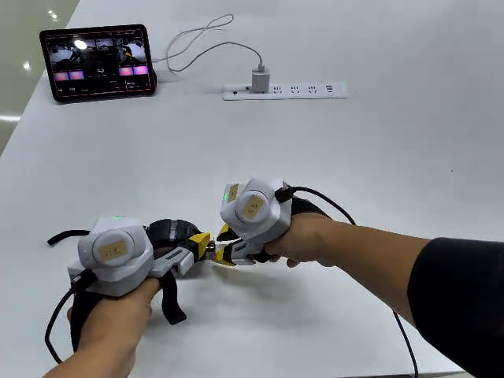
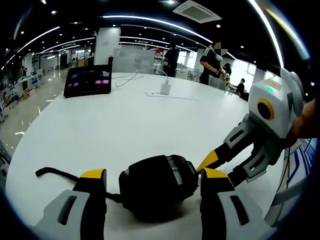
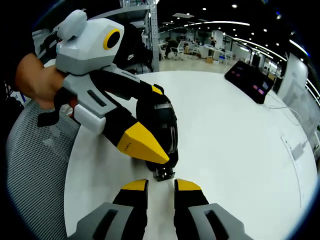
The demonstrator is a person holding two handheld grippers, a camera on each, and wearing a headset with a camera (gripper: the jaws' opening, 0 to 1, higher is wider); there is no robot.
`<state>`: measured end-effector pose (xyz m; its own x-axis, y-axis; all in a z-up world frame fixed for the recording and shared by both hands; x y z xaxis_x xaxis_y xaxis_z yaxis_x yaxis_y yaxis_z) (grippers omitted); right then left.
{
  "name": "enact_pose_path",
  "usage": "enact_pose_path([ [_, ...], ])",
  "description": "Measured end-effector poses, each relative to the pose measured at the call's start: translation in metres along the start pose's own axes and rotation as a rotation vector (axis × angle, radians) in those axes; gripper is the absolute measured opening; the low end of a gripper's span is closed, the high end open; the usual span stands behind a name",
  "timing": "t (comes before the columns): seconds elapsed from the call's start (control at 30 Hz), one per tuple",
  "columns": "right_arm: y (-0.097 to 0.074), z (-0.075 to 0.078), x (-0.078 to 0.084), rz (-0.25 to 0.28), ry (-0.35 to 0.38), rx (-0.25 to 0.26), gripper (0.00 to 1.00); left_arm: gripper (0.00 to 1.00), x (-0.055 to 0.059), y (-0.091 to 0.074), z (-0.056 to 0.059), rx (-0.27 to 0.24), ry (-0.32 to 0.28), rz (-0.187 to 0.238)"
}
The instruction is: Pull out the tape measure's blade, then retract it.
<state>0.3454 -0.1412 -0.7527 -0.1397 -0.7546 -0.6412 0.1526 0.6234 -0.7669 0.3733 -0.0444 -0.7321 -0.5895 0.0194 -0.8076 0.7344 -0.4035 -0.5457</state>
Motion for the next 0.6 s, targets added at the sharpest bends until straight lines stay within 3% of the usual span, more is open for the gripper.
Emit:
enact_pose_path([
  [0.07, -0.005, 0.000, 0.003, 0.000, -0.014, 0.008, 0.17, 0.81, -0.002, -0.002, -0.002, 0.003, 0.003, 0.000],
  [0.13, -0.011, 0.002, 0.010, -0.019, -0.031, 0.026, 0.17, 0.84, -0.003, -0.005, -0.005, 0.017, 0.012, -0.009],
  [0.37, -0.036, 0.007, 0.021, 0.043, 0.086, 0.077, 0.23, 0.97, -0.005, -0.019, -0.006, 0.066, 0.024, -0.033],
  [0.43, -0.045, 0.011, 0.022, 0.071, 0.134, 0.118, 0.23, 0.98, -0.001, -0.023, -0.001, 0.123, -0.016, -0.070],
  [0.47, -0.049, 0.012, 0.023, 0.079, 0.148, 0.130, 0.23, 0.99, -0.002, -0.023, -0.006, 0.111, -0.002, -0.064],
  [0.6, -0.067, 0.016, 0.033, 0.082, 0.171, 0.162, 0.25, 0.99, -0.002, -0.029, -0.009, 0.148, 0.055, -0.069],
])
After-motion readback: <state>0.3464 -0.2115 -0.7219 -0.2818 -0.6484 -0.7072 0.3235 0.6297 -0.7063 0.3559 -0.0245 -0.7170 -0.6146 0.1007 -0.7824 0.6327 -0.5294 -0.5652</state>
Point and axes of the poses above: the centre of the closed fingertips' face, and the gripper's own axes: y roughly forward along the fingers, z roughly to its right, x roughly out of its underside, the point moved 3 cm from there along -y, roughly backward along the fingers, and after that the axes turned 5 degrees about -y, right-handed, at the moved point
